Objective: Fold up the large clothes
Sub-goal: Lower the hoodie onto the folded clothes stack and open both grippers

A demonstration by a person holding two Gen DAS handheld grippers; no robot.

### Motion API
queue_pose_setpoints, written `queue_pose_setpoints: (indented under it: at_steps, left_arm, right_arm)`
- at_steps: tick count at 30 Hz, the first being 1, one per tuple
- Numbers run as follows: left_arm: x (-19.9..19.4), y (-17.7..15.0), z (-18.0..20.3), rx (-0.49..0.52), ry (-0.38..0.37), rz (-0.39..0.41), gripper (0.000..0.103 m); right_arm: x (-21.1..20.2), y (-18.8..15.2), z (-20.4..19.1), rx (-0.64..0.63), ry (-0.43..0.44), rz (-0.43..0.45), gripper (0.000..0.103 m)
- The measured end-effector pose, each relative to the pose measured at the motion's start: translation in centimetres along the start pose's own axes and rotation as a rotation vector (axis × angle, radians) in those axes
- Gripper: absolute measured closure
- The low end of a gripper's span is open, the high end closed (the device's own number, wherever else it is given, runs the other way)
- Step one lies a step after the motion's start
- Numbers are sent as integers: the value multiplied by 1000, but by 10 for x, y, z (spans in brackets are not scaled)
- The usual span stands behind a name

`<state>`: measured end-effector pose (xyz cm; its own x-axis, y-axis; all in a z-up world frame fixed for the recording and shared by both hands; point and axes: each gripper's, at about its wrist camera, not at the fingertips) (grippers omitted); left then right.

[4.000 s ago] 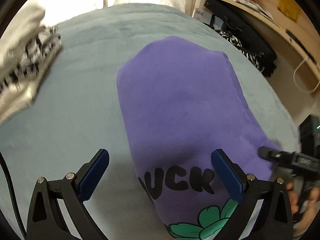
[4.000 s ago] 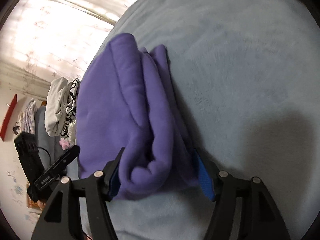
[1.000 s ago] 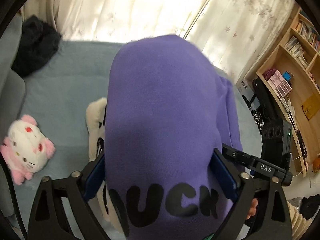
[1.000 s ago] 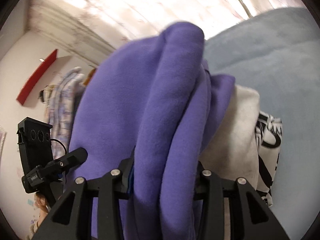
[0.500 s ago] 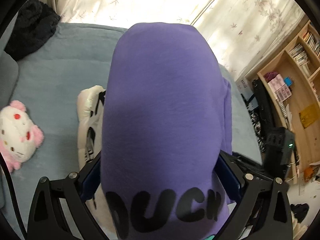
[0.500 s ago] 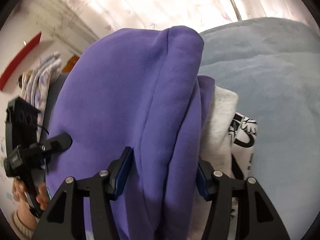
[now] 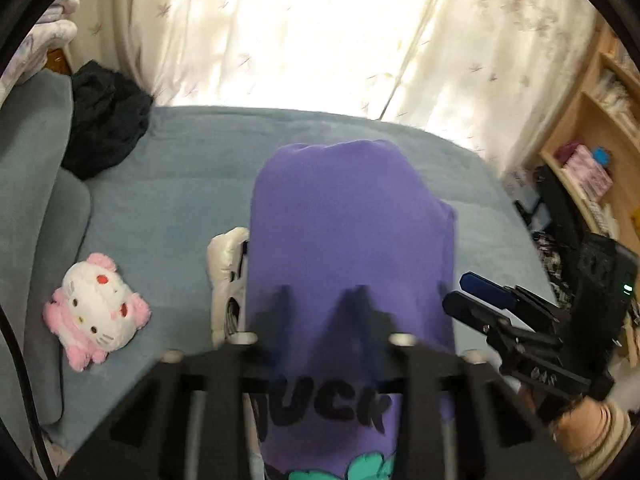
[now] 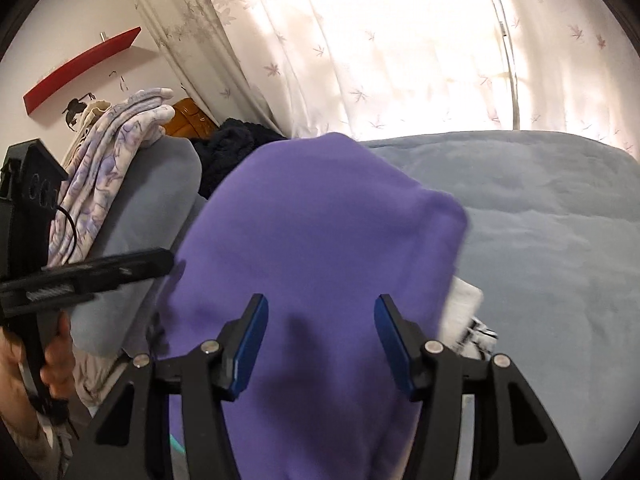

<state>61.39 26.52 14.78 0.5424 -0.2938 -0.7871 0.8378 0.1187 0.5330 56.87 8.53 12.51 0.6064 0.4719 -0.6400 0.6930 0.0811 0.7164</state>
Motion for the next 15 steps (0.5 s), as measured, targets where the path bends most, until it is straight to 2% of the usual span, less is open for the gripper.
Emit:
queue_pose_setpoints:
  at_steps: [4,8,15]
  left_arm:
    - [15,4,3,13,51,20,82]
    - [37,5,-6,-1,105,-6,82]
    - [49,7,-6,-9,126,9,82]
  right_arm:
    - [35,8,-9,21,-15,-61,48]
    - [62,3,8,134,42,-120,47]
    - [81,1,10,144,38,-131,44]
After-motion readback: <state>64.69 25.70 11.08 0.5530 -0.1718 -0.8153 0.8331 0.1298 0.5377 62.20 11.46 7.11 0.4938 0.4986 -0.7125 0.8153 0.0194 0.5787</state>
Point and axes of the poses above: each gripper's, at about its wrist camera, not at the fingertips, and x roughly the way its jaws point, z to its right, y to its top, and after that the axes turned 8 degrees about -x, right-handed
